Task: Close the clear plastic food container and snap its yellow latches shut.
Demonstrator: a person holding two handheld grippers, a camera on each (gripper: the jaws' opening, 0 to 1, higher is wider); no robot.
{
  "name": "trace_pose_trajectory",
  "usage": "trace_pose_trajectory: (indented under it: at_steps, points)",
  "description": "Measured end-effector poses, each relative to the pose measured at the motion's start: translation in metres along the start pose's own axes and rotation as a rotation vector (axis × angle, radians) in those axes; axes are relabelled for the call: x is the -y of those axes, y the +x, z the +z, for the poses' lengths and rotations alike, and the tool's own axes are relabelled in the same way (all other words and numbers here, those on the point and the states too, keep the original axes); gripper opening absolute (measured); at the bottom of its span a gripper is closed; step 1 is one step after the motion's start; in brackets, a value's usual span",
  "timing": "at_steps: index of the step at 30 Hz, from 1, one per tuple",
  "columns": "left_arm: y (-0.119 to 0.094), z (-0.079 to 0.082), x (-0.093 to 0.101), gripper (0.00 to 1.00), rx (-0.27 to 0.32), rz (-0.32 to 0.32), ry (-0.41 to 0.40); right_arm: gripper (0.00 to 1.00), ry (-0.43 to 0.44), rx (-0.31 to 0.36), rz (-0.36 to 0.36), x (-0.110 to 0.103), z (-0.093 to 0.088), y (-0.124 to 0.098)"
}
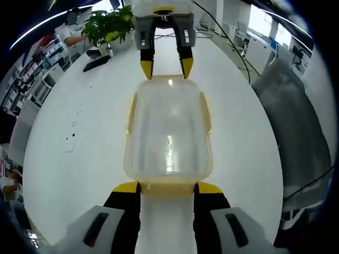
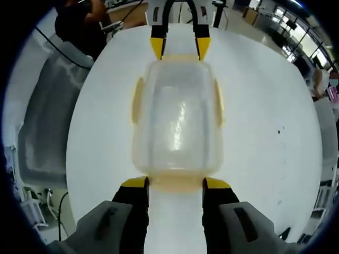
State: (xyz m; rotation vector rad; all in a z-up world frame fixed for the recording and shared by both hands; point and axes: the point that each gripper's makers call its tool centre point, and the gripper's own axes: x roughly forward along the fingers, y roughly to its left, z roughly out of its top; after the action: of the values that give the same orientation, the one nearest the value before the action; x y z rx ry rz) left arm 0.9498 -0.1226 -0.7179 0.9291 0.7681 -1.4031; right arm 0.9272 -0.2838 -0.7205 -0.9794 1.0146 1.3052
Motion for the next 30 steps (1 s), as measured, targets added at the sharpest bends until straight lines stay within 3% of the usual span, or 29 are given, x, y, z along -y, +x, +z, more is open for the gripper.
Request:
trace_pose_trajectory:
  at_steps: [30]
  points:
    - [0.010,-0.007,0.009,0.33,0.006,-0.012,-0.022,0.37,-0.008,-0.012,0.023,0.000,-0.002,0.012]
